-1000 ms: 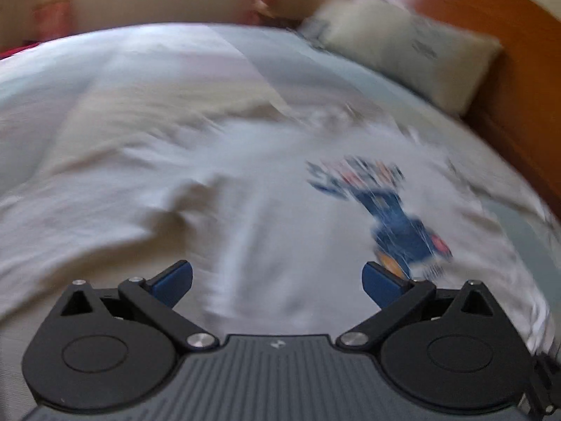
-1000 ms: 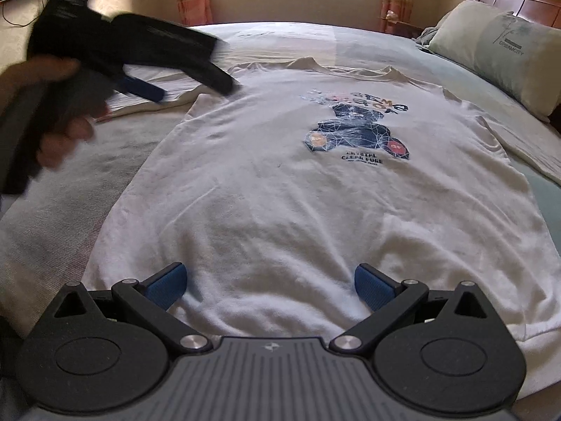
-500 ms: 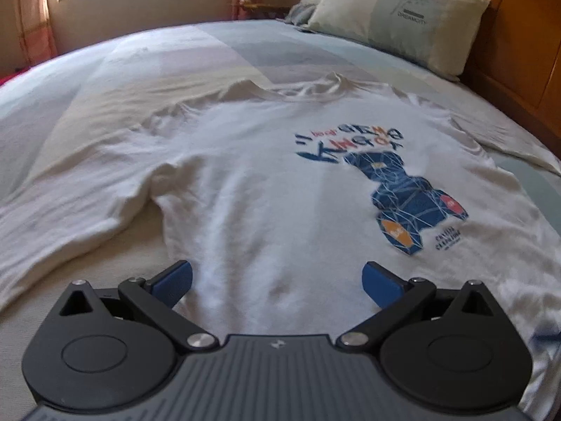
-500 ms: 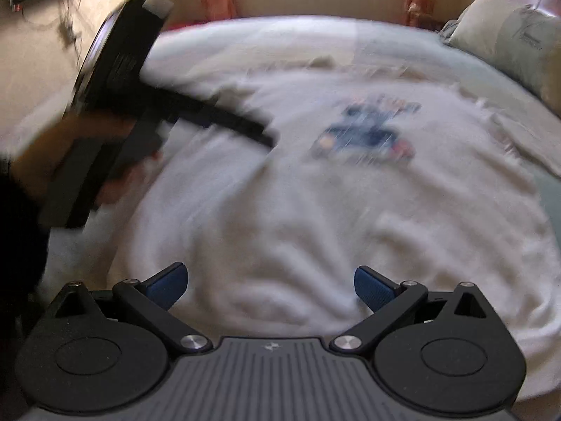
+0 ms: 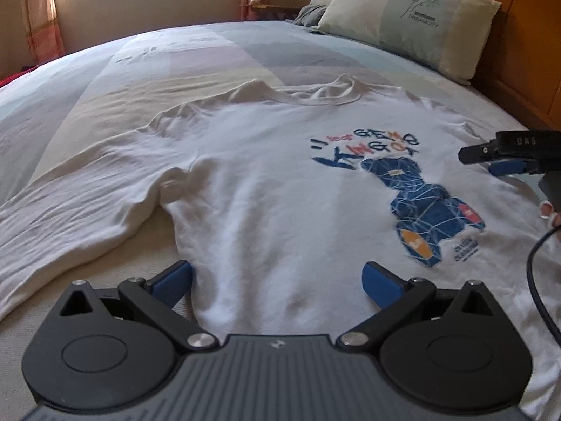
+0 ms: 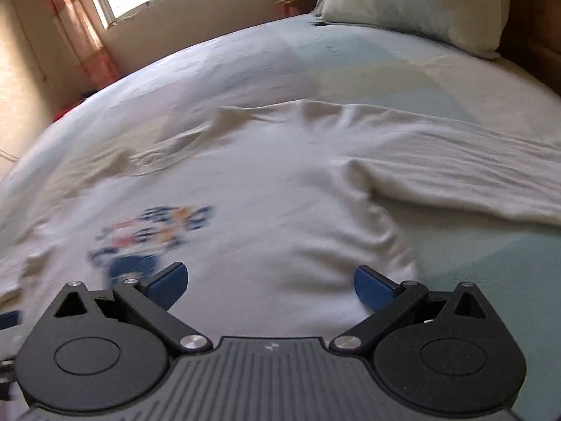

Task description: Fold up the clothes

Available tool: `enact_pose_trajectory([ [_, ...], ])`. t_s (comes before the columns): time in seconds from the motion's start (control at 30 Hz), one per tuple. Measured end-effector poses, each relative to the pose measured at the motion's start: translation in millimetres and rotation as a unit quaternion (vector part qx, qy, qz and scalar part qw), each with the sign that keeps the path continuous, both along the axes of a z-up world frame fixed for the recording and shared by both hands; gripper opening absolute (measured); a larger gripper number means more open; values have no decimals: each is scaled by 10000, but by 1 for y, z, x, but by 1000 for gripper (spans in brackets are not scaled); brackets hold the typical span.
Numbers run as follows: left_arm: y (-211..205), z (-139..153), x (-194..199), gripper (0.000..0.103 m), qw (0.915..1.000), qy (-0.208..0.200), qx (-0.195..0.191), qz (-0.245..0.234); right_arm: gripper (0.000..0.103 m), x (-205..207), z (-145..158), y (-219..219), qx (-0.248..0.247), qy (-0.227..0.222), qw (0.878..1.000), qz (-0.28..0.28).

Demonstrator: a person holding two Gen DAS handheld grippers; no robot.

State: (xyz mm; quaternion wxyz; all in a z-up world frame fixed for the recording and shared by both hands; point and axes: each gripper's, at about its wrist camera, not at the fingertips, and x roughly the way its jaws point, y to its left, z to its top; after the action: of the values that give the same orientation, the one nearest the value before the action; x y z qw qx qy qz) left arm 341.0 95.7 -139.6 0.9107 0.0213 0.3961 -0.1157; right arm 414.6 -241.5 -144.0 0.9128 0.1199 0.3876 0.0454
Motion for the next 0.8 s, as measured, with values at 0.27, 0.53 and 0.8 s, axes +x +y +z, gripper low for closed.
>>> enact_pose_trajectory([
  [0.27,-1,1,8,102,10000,16,-28,88,103,6,10,-4,-69,-195,9997,-162],
  [0.53,-9,10,-6,102,9997,-162,116,-141,103,-96,18,26,-312,-32,9990,322],
  [0.8,-26,17,-31,102,9975,-345,418,-451,103,-193,5,47,-1199,-83,9898,761],
])
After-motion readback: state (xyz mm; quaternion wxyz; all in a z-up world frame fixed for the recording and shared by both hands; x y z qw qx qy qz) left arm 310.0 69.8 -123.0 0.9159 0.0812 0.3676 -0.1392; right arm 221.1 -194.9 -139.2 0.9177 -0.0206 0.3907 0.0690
